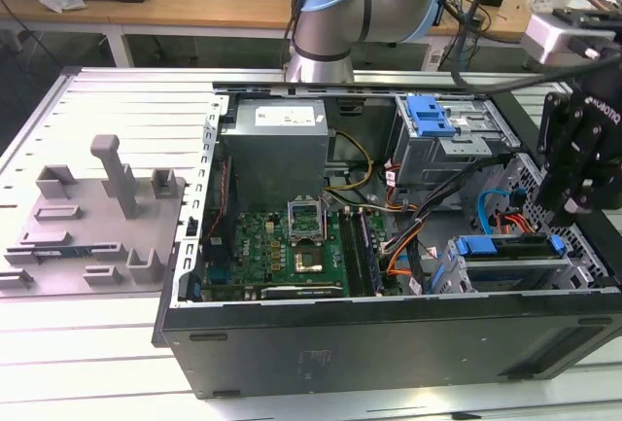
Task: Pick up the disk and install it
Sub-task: 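Insert the second disk wire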
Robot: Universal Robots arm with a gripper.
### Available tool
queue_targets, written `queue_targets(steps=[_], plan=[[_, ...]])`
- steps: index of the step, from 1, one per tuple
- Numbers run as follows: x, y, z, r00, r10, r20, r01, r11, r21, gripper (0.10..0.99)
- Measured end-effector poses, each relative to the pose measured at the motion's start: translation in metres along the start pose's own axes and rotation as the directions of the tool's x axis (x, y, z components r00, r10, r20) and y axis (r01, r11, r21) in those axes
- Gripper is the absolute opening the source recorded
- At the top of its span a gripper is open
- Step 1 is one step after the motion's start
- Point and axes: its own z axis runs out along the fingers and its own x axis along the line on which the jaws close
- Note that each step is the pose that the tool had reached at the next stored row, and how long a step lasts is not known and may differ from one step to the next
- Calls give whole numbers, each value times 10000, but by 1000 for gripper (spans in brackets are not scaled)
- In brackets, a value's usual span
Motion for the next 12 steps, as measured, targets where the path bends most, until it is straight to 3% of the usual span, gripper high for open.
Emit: queue_targets(steps=[4,7,8,9,12], plan=[[-136,-1,-95,9998,3,-174,-3,10000,-3,361],[-256,8,-109,9969,-79,-779,40,9987,-504,361],[-379,18,-120,9938,-105,-1105,36,9980,-629,361],[-397,30,-106,9907,-70,-1360,-13,9981,-613,361],[-399,33,-87,9886,246,-1485,-339,9976,-603,361]])
